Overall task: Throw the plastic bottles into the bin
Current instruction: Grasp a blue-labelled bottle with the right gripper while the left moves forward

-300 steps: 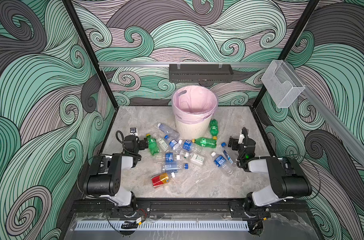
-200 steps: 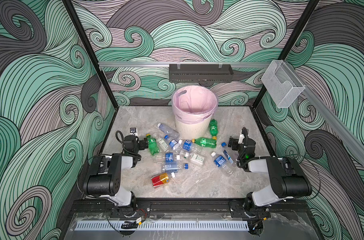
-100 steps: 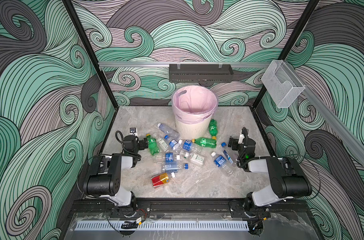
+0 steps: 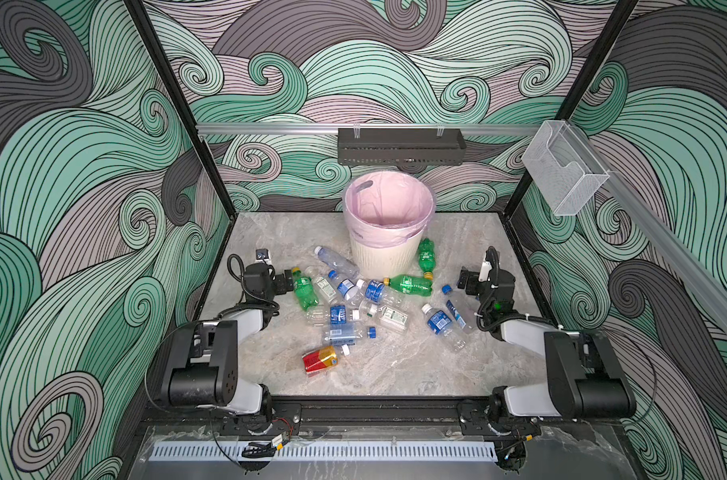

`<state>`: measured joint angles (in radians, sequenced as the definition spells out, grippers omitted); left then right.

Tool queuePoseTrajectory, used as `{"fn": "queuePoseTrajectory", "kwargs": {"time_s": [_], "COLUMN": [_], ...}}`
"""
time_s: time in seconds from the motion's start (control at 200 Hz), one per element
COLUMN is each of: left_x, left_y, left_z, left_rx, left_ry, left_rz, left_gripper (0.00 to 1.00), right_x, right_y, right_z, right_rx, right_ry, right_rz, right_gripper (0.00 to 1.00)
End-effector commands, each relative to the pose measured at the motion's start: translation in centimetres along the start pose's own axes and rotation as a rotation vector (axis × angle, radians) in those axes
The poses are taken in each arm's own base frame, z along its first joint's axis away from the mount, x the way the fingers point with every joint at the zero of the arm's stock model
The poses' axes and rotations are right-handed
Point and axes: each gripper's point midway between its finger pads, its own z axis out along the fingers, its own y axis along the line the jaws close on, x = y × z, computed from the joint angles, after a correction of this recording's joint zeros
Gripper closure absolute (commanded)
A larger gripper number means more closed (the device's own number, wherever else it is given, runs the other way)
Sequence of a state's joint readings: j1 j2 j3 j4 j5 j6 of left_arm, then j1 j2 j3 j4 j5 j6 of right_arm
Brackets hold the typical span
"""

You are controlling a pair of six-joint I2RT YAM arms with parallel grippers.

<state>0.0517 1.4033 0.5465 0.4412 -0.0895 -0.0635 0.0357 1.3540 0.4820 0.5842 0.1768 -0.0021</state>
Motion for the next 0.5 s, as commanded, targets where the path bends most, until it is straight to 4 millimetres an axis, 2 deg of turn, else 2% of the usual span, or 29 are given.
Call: {"fn": "queuePoseTrajectory", "kwargs": {"time_s": [0.0,0.1,0.205,0.38,0.495], "left_x": [-1.8,-2.9,-2.9,-4.6,-5.7], "left_y": [0.8,2.0,2.9,1.9,1.2], "left_z": [-2.1,-3.9,-6.0,-8.9,-10.4], "left_rx": [-0.043,-0.120,-0.187,-0.125,-0.068], "left_ry": [-0.002,0.038,0.148,0.175,0.149], "left_rz": [-0.044,-0.116,-0.168,-0.186,-0.170], "left_gripper": [0.01,0.01,0.01,0.01,0.01], "right_x": [-0.6,-0.6,0.0,1.4,2.8], "right_y": [-0.9,-1.4,-1.7,-1.7,-2.1], "right_z": [-1.5,-3.0,-4.0,-4.5,-4.7], "right_rx": [0.041,0.057,0.065,0.064,0.083], "right_ry": [0.100,0.176,0.249,0.383,0.537], "right_rz": [-0.035,-0.050,-0.058,-0.058,-0.018], "right_gripper": [0.00,0.01,0.03,0.04,0.07]}}
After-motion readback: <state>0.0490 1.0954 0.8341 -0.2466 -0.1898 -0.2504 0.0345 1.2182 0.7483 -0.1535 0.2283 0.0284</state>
